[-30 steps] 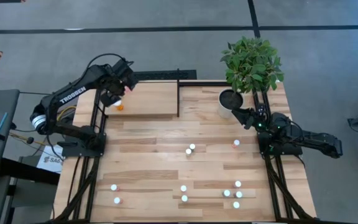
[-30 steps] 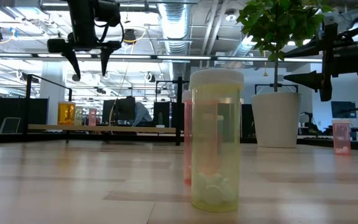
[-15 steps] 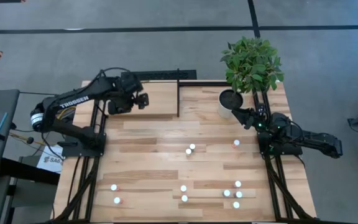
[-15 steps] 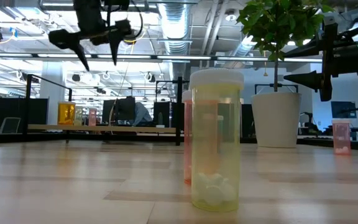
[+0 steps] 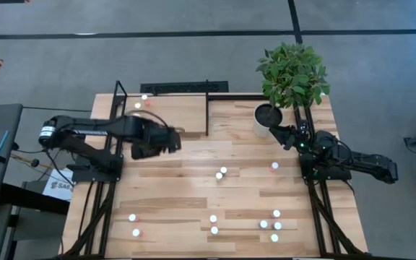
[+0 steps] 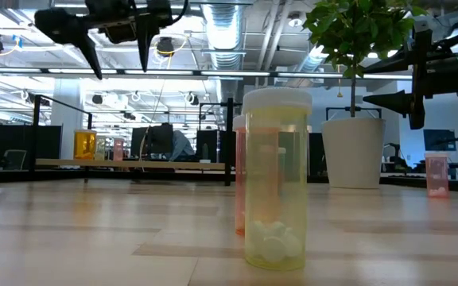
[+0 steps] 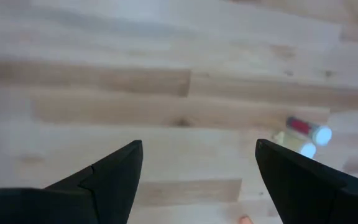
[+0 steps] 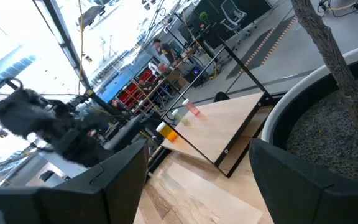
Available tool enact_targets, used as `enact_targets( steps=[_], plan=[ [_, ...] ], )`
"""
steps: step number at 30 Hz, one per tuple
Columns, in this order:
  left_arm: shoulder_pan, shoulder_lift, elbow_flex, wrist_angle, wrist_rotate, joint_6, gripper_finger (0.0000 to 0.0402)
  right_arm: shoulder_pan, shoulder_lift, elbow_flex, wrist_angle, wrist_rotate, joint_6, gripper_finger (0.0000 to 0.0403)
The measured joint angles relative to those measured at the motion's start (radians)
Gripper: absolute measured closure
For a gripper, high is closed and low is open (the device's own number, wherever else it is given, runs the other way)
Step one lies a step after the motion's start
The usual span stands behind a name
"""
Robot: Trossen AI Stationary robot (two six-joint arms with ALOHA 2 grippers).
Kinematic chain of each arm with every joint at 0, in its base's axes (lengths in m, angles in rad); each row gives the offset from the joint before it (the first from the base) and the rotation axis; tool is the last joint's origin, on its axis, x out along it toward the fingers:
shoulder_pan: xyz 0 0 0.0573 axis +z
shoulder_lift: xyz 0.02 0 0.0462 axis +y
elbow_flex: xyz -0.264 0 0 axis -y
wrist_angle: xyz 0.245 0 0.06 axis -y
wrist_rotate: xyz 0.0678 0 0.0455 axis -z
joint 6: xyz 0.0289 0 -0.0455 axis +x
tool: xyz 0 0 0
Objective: Pick and place medicine bottles onto shelf by color
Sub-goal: Put the pink pill bottle on the shelf
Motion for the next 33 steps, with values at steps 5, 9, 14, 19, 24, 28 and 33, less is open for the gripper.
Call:
enact_targets(
  steps=[5,9,14,19,24,28,33],
  plan=[
    [-0.091,0.058,0.0,0.042,0.085,-0.222,0.0104,0.0,0.0,0.0,0.0,0.0,0.0,0.01],
    [-0.158,0.067,0.0,0.033,0.127,-0.348,0.0104,0.0,0.0,0.0,0.0,0.0,0.0,0.01],
    [-0.299,0.061,0.0,-0.011,0.102,-0.606,0.0104,0.0,0.0,0.0,0.0,0.0,0.0,0.01],
    [-0.488,0.061,0.0,-0.027,0.085,-0.926,0.0104,0.0,0.0,0.0,0.0,0.0,0.0,0.01],
    [-0.669,0.064,0.0,-0.04,0.06,-1.213,0.0104,0.0,0.0,0.0,0.0,0.0,0.0,0.01],
    [-0.775,0.065,0.0,-0.099,0.091,-1.391,0.0104,0.0,0.0,0.0,0.0,0.0,0.0,0.01],
    [-0.846,0.065,-0.001,-0.161,0.115,-1.404,0.0104,0.0,0.0,0.0,0.0,0.0,0.0,0.01]
  ],
)
